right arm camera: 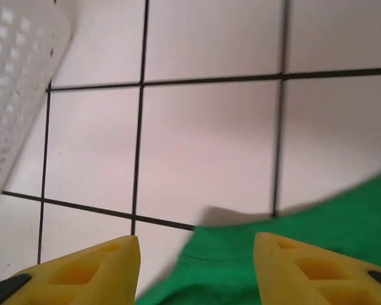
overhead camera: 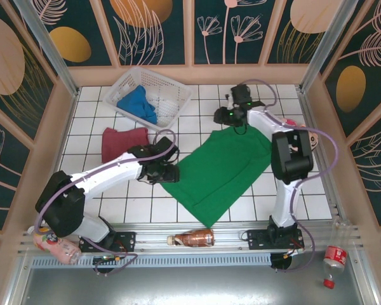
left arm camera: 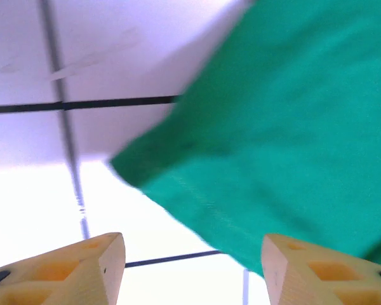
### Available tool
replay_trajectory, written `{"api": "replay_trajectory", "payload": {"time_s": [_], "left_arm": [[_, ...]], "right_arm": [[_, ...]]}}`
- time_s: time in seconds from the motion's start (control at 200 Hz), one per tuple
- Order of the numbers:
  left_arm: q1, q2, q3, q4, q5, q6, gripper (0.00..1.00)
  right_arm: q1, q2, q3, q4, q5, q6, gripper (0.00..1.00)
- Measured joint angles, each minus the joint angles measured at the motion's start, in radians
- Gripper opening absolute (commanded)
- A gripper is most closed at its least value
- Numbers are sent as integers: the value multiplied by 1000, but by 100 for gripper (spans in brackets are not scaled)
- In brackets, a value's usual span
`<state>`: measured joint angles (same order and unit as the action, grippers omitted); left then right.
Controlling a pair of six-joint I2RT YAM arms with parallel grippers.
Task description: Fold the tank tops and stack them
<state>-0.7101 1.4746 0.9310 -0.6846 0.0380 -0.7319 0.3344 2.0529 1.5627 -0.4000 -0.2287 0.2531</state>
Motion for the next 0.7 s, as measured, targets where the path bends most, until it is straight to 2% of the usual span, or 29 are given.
{"api": "replay_trajectory", "payload": {"time_s": [0.1,0.2,0.57,0.7], "left_arm": [[77,-3,-66,19,1,32,59],[114,-3,-92,54,5,54,59],[153,19,-103,208,40,109,55],[154,38,-113,246,68,112,51]], "right_arm": [[36,82,61,-32,26,-6,51],[56,137,98,-62,61,-11,49],[99,191,172,-161,186,-45,42],[121,203,187,-196,239,-71,32]]}}
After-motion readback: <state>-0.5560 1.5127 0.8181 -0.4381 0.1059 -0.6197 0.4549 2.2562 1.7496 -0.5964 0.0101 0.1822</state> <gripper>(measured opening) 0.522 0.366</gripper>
